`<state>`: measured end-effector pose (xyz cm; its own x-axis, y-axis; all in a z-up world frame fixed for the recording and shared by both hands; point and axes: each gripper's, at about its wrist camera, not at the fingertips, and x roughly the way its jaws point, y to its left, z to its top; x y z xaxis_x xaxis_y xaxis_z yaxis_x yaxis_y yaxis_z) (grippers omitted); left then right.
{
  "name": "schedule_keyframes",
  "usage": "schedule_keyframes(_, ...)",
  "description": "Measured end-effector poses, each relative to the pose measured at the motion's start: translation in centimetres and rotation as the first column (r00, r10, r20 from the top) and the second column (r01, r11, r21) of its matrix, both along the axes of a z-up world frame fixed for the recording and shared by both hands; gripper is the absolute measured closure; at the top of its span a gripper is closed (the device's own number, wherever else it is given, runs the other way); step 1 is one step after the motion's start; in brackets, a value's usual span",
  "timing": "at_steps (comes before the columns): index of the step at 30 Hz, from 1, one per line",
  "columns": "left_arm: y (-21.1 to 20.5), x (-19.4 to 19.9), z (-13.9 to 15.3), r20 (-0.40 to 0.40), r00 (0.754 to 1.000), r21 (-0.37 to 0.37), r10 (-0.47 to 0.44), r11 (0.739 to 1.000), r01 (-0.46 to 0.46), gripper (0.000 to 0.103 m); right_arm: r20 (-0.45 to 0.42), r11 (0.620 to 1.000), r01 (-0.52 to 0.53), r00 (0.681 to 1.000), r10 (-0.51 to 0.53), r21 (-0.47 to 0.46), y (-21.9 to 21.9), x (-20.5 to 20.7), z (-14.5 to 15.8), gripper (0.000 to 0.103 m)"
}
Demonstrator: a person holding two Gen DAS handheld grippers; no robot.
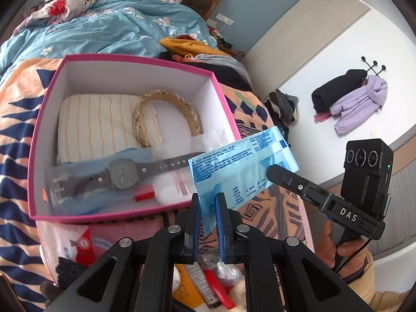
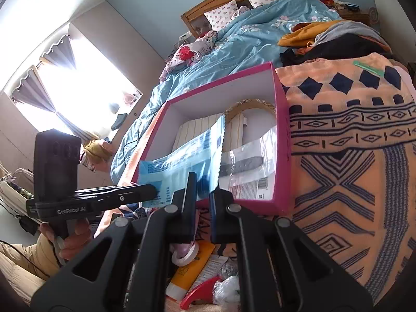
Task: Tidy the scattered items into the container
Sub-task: 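Carry the sachet with the right gripper over the pink box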
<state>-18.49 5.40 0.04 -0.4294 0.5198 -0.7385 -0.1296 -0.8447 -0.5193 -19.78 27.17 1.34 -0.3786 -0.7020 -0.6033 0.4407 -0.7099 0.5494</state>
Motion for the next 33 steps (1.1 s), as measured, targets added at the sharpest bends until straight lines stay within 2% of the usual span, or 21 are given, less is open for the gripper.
schedule_keyframes(19, -0.2, -4.4, -1.0, 0.031, 0.999, -0.061, 0.045, 0.997, -0.043, 0.093, 0.004, 0.993, -0.043, 0.999, 0.043, 0.11, -2.4, -5.8, -1.0, 0.093)
schedule_keyframes(33, -0.7, -7.7, -3.4, 0.1, 0.99, -0.086, 0.099, 0.992, -0.09, 0.093, 0.023, 0.975, -0.075, 0.997, 0.072, 0.21, -4.6, -9.5, -2.2, 0.093)
